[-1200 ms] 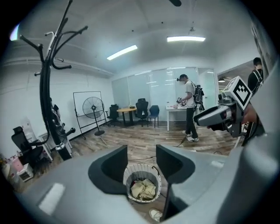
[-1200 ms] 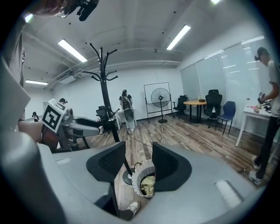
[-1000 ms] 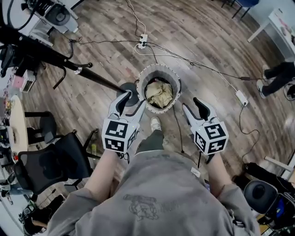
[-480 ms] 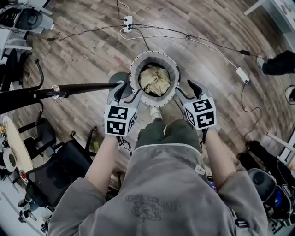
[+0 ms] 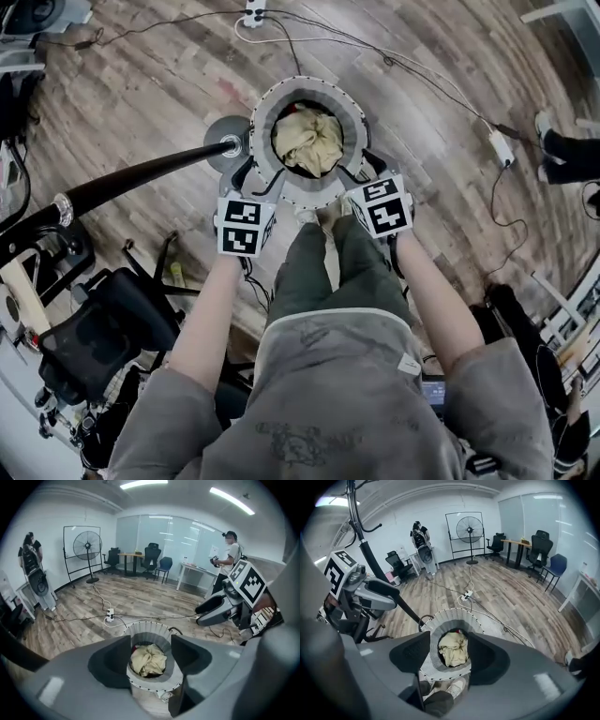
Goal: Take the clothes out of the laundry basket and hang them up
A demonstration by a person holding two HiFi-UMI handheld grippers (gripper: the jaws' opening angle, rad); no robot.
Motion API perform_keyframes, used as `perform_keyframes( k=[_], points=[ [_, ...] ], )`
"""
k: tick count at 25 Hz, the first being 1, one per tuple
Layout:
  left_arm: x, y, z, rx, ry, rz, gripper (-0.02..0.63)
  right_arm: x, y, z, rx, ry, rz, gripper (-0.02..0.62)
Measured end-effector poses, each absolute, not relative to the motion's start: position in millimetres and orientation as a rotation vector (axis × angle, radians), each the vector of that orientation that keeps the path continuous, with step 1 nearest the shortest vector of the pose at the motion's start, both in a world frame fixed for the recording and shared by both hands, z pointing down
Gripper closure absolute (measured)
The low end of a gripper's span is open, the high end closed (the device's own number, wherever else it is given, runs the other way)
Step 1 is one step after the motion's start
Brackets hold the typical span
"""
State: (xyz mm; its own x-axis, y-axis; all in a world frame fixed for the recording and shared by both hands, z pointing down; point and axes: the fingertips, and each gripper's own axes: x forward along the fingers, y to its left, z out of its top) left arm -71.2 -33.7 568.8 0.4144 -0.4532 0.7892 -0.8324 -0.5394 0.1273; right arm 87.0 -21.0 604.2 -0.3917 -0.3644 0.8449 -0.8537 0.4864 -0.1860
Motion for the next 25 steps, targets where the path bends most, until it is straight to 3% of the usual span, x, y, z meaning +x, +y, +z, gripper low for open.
perform_keyframes(
  k=[25],
  points=[
    [-64.2,-64.1,886.9,1.857,-1.024,1.000,0.344,81.1,-55.4,909.2,1.136,-1.729,1.220,0.337]
  ],
)
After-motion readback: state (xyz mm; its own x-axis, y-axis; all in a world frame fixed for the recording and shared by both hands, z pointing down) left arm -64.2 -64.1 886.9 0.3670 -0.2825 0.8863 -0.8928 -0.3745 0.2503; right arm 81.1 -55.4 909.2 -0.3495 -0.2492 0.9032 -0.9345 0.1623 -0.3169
